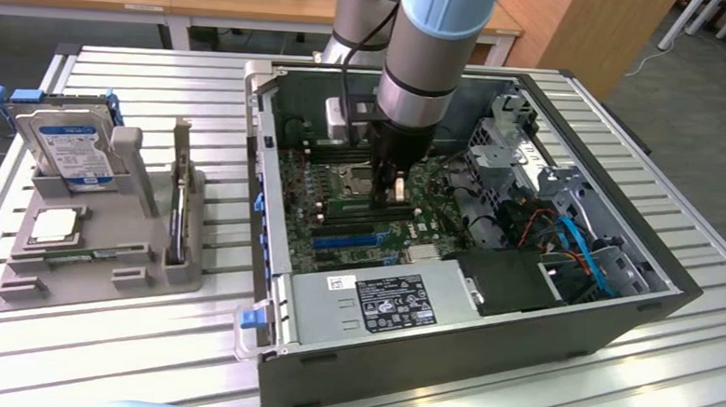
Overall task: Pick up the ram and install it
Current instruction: 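Insert the ram into the slot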
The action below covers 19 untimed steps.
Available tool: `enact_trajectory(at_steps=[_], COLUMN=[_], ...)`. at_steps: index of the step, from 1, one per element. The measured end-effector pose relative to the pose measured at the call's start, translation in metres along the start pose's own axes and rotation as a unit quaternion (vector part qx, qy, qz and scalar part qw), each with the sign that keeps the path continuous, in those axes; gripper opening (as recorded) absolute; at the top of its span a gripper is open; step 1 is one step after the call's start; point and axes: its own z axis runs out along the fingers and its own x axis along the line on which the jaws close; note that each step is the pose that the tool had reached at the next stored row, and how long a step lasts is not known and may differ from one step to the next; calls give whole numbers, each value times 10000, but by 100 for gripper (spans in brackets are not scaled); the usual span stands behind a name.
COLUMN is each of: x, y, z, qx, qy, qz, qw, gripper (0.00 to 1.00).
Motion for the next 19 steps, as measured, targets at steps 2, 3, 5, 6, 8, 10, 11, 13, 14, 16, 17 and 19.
enact_trajectory(at_steps=[2, 3, 5, 6, 8, 10, 11, 13, 14, 16, 17, 19], x=[2, 2, 3, 2, 2, 2, 2, 2, 2, 3, 3, 4], y=[1, 1, 2, 2, 2, 3, 4, 10, 10, 12, 12, 13], z=[14, 16, 17, 18, 19, 19, 19, 20, 20, 20, 21, 23], qx=[0, 0, -1, -2, -3, -5, -6, -5, -5, -5, -4, -2], qy=[-1, 0, 1, 1, 0, -1, -1, -2, -2, -1, -1, 0], qz=[-5, -8, -18, -29, -50, -78, -84, -84, -84, -75, -67, -36], qw=[10000, 10000, 10000, 10000, 10000, 10000, 10000, 10000, 10000, 10000, 10000, 10000], gripper=[14, 14, 14, 14, 14, 14, 14, 14, 14, 14, 14, 14])
